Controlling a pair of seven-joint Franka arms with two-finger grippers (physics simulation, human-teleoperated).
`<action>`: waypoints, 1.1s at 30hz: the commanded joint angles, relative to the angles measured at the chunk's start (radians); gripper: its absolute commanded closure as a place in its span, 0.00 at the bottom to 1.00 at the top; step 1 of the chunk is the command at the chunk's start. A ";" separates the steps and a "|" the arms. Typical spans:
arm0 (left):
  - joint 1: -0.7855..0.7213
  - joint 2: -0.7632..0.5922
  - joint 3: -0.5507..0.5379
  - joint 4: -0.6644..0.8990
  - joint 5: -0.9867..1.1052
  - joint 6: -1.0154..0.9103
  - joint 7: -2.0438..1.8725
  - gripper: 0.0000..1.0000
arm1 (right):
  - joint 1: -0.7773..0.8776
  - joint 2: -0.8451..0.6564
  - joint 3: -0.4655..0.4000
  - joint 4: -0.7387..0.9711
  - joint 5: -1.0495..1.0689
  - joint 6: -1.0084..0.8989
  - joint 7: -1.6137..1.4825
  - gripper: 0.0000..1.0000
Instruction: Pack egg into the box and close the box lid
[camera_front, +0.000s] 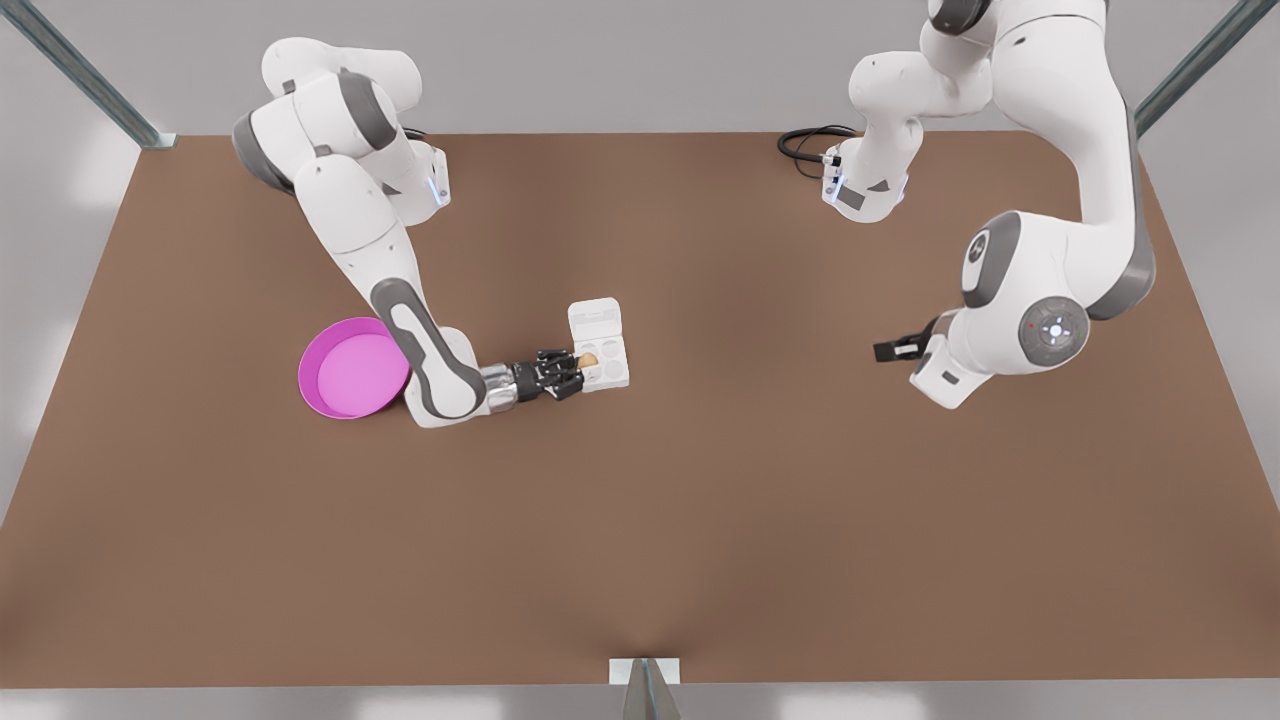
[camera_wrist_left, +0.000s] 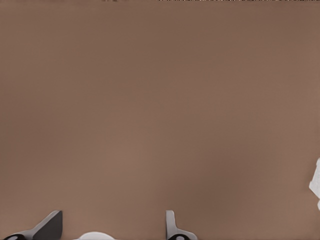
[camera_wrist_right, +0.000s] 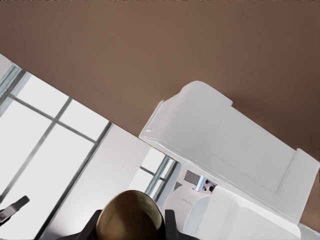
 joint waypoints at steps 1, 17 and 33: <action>0.000 0.001 -0.001 0.000 0.001 0.027 -0.007 0.00 | 0.001 0.009 0.000 0.007 -0.004 -0.002 0.063 0.51; 0.003 0.017 -0.001 0.000 0.005 0.035 -0.007 0.00 | -0.007 0.027 0.002 0.018 -0.002 -0.003 0.063 0.00; -0.166 -0.065 -0.418 -0.285 -0.006 0.192 -0.408 0.79 | -0.439 -0.085 -0.038 0.515 -1.118 -0.160 0.069 0.00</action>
